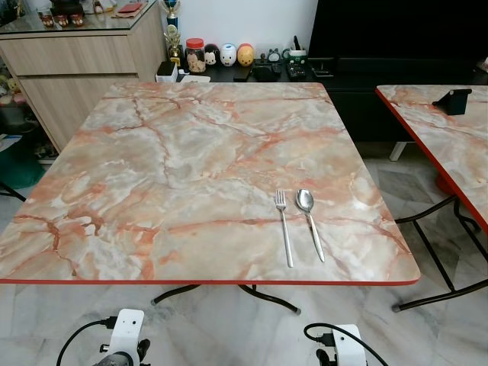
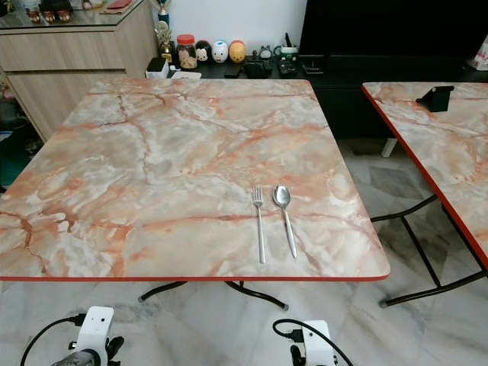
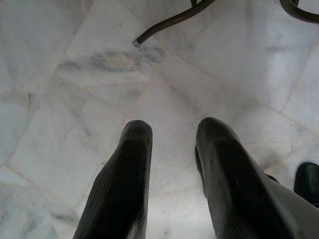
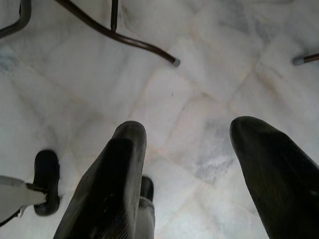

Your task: Setting the table

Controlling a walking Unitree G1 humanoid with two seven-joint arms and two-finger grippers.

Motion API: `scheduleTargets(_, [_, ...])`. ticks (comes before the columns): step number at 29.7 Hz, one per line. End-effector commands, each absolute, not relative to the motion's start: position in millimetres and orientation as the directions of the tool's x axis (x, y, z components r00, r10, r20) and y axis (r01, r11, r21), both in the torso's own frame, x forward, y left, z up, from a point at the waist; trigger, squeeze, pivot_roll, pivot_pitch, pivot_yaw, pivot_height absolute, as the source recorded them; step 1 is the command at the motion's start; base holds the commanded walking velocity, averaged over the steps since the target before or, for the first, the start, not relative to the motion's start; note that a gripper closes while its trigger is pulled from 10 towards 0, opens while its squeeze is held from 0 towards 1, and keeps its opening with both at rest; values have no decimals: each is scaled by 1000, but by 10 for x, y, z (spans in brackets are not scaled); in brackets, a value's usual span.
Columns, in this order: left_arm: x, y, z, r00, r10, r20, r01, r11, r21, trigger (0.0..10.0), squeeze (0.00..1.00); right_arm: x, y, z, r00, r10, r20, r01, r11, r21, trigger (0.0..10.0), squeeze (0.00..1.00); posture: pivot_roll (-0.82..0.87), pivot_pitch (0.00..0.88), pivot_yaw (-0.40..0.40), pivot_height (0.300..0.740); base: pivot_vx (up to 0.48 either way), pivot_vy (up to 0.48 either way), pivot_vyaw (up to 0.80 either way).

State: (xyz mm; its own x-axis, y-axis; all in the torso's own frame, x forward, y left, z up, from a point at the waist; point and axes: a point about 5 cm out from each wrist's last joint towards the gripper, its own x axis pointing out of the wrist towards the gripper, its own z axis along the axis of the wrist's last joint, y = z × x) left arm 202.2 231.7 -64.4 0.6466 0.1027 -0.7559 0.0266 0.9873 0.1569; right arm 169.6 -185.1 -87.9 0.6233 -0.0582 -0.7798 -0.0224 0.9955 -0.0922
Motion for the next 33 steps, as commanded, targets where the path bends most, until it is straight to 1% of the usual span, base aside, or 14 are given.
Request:
scheduleTargets(1, [1976,2358,-663,627,115,-770,33,984,174,10000,0,1729,-1863,-856,643,-63,-763,-30,994,-107,10000,0,8,6,-14,740,0,0,0])
scheduleTargets(3, [1980,2369,-657,629,117,-769,35,983,178,10000,0,1684,-2033,-791,728,-99,-678,17,992,-127,10000,0,12,1,-15,740,0,0,0])
scheduleTargets(5, [1980,2369,-657,629,117,-769,35,983,178,10000,0,1684,-2033,-791,728,-99,-678,17,992,-127,10000,0,12,1,-15,740,0,0,0])
scheduleTargets(6, [1984,2383,-651,629,120,-768,37,982,183,10000,0,1662,-2181,-668,818,-123,-561,41,987,-156,10000,0,7,1,-12,740,0,0,0])
scheduleTargets(7, [1985,2388,-649,629,121,-768,37,982,185,10000,0,1664,-2209,-625,841,-129,-526,49,986,-162,10000,0,7,1,-12,740,0,0,0])
scheduleTargets(12, [1988,2395,-646,629,123,-768,39,981,188,10000,0,1670,-2220,-555,872,-134,-471,64,985,-161,10000,0,2,0,-8,740,0,0,0])
scheduleTargets(14, [1988,2395,-646,629,123,-768,39,981,188,10000,0,1670,-2220,-555,872,-134,-471,64,985,-161,10000,0,2,0,-8,740,0,0,0])
scheduleTargets(17, [1999,2393,-640,632,122,-766,40,981,190,10000,0,1688,-2223,-421,913,-152,-378,97,982,-161,10000,0,2,0,-8,740,0,0,0])
scheduleTargets(18, [1999,2393,-640,632,122,-766,40,981,190,10000,0,1688,-2223,-421,913,-152,-378,97,982,-161,10000,0,2,0,-8,740,0,0,0])
scheduleTargets(19, [2005,2393,-637,633,122,-764,40,981,190,10000,0,1712,-2214,-322,936,-151,-318,99,980,-174,10000,0,0,0,-8,740,0,0,0])
scheduleTargets(23, [2005,2394,-637,633,122,-764,42,981,192,10000,0,1728,-2168,-183,961,-114,-251,64,978,-197,10000,0,0,0,-8,740,0,0,0])
scheduleTargets(26, [2001,2401,-636,633,123,-764,44,980,194,10000,0,1673,-2156,-46,973,-113,-202,74,979,-189,10000,0,-4,0,-8,740,0,0,0])
scheduleTargets(33, [1993,2406,-639,633,124,-765,44,980,195,10000,0,1537,-2051,195,982,-116,-150,90,982,-166,10000,0,-6,0,-8,740,0,0,0])
